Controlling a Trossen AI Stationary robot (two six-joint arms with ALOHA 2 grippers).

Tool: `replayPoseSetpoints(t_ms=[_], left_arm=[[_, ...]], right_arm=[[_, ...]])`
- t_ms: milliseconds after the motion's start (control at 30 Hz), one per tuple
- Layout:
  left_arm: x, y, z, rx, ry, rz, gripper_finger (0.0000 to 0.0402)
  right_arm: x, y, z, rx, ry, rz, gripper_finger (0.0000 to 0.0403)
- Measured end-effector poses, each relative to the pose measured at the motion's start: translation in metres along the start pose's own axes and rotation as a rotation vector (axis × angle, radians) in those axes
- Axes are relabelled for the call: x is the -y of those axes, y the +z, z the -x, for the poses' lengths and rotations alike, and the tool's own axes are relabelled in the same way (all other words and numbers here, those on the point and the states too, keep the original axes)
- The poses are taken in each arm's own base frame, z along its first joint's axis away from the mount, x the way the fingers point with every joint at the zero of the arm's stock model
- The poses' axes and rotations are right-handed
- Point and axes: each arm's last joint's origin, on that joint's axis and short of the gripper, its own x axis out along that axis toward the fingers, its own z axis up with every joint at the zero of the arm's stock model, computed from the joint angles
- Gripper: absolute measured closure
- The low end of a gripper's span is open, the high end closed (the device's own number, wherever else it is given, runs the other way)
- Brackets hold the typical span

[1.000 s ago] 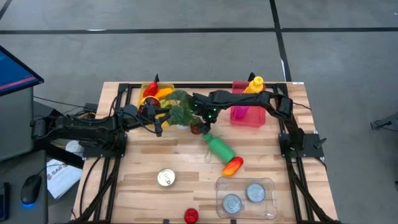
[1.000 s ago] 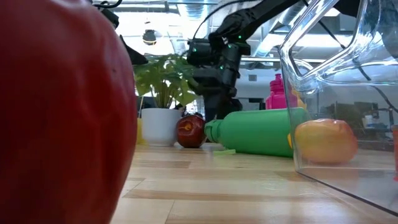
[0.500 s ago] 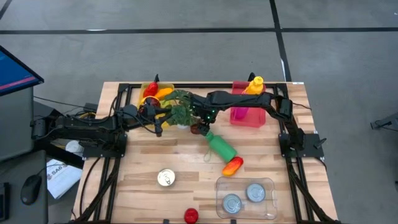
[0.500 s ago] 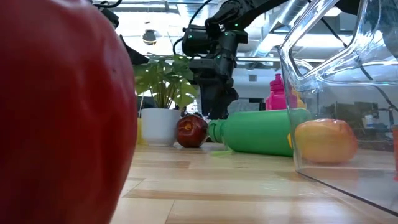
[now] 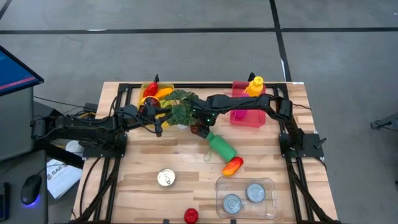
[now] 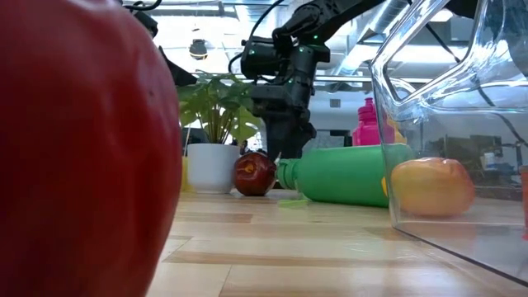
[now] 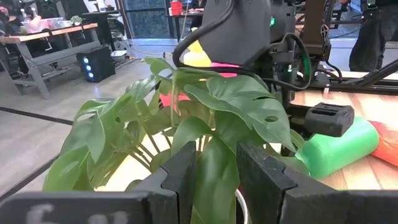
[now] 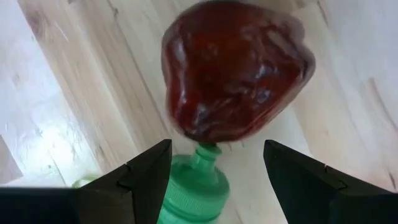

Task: Pick & Place Food Item
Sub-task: Put the green water bottle into the pink bin

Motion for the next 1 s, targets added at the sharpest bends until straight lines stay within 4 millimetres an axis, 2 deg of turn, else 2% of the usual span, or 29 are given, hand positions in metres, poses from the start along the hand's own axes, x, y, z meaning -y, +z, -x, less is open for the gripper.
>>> replayPoseSetpoints(t_ms=[133, 633, 833, 1000], left_arm=[[0.000, 0.000, 0.000, 0.000, 0.001, 0.024, 0.0298], [0.000, 0.000, 0.000, 0.000, 0.004, 0.026, 0.0298], [0.000, 0.000, 0.000, -0.001, 0.003, 0.027, 0.0298], [0.000, 0.000, 0.000, 0.000, 0.002, 0.028, 0.0298]], right_arm=[[0.002, -0.003, -0.006, -0.011, -0.003, -0.006, 0.0153], [0.001, 0.000, -0.007, 0.022, 0.009, -0.012, 0.0153], [0.005, -0.010, -0.023, -0.003, 0.010, -0.051, 0.0153], [0.006, -0.011, -0.025, 0.004, 0.022, -0.048, 0.0153]])
